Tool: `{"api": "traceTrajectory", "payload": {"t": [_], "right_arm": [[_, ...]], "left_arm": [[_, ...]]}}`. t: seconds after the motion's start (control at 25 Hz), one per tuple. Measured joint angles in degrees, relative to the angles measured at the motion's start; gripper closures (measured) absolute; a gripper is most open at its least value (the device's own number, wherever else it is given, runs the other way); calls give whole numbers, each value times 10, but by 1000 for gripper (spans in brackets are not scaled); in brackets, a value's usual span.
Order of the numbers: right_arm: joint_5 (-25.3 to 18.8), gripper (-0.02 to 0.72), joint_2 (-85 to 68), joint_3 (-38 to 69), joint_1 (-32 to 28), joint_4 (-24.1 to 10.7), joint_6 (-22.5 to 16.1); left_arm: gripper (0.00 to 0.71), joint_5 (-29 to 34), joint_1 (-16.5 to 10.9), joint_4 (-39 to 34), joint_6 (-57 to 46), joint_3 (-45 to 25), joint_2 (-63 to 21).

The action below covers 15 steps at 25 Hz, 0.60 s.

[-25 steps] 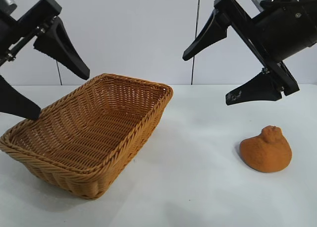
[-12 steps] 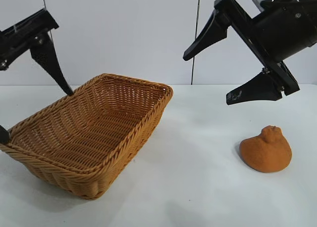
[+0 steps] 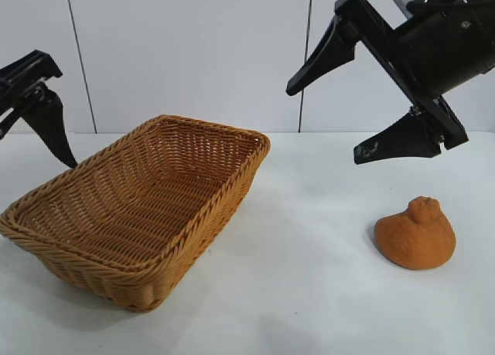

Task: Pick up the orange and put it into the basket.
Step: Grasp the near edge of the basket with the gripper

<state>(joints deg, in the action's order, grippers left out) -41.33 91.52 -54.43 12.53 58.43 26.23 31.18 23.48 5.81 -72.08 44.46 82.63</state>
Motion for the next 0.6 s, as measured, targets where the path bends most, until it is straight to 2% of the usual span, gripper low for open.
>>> {"api": "traceTrajectory", "payload": {"t": [0.24, 0.6], "right_arm": [[0, 10, 0, 0, 0, -1, 0], [0, 10, 0, 0, 0, -1, -1]], "left_arm": [[101, -26, 1, 1, 0, 0, 81], [101, -110, 1, 36, 0, 0, 181]]}}
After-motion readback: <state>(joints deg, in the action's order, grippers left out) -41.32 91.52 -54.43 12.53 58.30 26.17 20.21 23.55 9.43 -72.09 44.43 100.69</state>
